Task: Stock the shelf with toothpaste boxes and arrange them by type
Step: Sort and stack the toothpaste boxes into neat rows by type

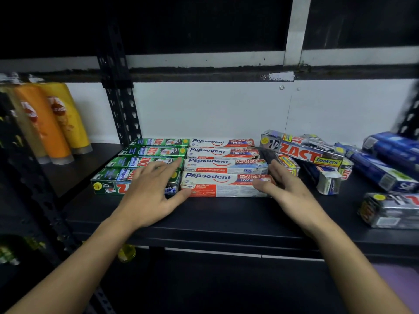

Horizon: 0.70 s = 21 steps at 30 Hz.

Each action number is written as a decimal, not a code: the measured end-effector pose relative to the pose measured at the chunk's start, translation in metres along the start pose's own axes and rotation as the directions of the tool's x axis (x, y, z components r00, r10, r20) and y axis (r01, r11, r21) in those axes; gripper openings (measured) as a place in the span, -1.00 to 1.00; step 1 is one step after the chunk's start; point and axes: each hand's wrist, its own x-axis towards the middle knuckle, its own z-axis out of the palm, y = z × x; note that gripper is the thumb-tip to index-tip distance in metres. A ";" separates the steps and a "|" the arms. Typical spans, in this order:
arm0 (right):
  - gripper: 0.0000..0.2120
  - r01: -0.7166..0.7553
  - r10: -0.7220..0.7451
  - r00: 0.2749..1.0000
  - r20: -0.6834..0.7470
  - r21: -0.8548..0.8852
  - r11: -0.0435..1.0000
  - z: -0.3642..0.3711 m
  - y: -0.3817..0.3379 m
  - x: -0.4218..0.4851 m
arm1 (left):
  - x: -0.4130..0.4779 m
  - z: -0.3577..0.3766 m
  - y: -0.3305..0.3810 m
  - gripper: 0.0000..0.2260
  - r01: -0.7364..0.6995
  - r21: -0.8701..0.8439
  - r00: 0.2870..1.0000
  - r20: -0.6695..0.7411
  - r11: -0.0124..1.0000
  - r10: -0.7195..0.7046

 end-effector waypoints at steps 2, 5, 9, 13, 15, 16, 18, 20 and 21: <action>-0.11 -0.007 0.007 1.000 0.004 0.036 0.999 0.000 0.001 0.001 | 0.001 0.001 -0.002 -0.18 -0.008 0.011 1.000 0.016 1.000 0.008; -0.14 -0.009 0.005 1.000 0.029 0.137 0.991 -0.001 0.002 0.002 | 0.002 0.002 -0.003 -0.23 -0.047 0.026 0.998 0.044 0.999 0.046; -0.09 -0.017 0.008 0.999 0.048 0.184 0.983 -0.003 0.004 0.006 | 0.004 0.002 -0.002 -0.27 -0.089 0.044 0.995 0.053 0.995 0.087; -0.19 -0.019 0.009 0.998 0.054 0.179 0.984 -0.004 0.004 0.004 | 0.004 0.002 -0.002 -0.28 -0.092 0.041 0.995 0.053 0.995 0.090; -0.25 -0.009 -0.001 0.998 0.056 0.179 0.984 -0.005 0.006 0.004 | 0.004 0.002 -0.002 -0.28 -0.096 0.027 0.994 0.047 0.995 0.095; -0.26 -0.008 -0.002 0.999 0.054 0.179 0.984 -0.005 0.006 0.003 | 0.004 0.002 -0.001 -0.27 -0.096 0.019 0.995 0.043 0.995 0.095; -0.31 -0.014 0.005 0.999 0.052 0.184 0.983 -0.004 0.002 0.001 | 0.003 0.002 -0.001 -0.27 -0.090 0.012 0.995 0.040 0.996 0.090; -0.46 -0.020 0.010 0.998 0.061 0.167 0.986 -0.004 0.002 -0.001 | 0.004 0.002 -0.002 -0.27 -0.083 0.013 0.996 0.043 0.996 0.082; -0.58 -0.029 0.019 0.998 0.065 0.153 0.988 -0.004 -0.001 -0.002 | 0.004 0.003 -0.003 -0.26 -0.078 0.014 0.996 0.046 0.997 0.077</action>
